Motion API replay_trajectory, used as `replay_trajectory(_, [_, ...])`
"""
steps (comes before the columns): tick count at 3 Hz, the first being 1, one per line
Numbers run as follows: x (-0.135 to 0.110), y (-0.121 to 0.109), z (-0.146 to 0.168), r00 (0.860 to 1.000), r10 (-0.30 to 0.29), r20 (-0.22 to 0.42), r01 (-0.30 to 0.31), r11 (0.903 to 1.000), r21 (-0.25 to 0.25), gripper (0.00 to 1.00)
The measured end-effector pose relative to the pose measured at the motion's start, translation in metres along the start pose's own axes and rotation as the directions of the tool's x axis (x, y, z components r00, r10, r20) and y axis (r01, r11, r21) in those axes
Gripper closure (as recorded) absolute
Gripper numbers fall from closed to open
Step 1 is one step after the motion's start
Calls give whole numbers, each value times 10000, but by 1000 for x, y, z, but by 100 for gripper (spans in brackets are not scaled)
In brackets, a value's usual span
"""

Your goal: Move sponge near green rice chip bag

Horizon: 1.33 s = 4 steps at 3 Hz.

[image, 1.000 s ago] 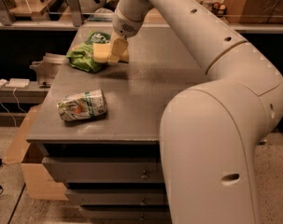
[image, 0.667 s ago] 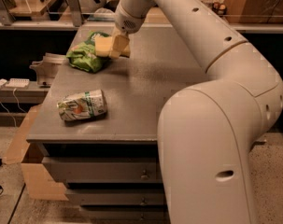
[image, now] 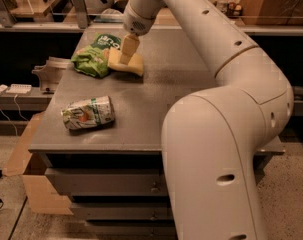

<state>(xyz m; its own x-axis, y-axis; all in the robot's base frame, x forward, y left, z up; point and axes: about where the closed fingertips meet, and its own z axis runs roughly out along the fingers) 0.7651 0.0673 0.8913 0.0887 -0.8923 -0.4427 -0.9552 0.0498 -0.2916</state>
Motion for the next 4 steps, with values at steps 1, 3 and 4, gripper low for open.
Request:
replay_trajectory(1, [3,2,7,9999,-107,-102,105,9998,-196,0])
replay_trajectory(3, [54,-20,-38,9963,-405,-764,421,9989,199,0])
replay_trajectory(4, [54,-20,-38,9963,-405,-764,421,9989,199,0])
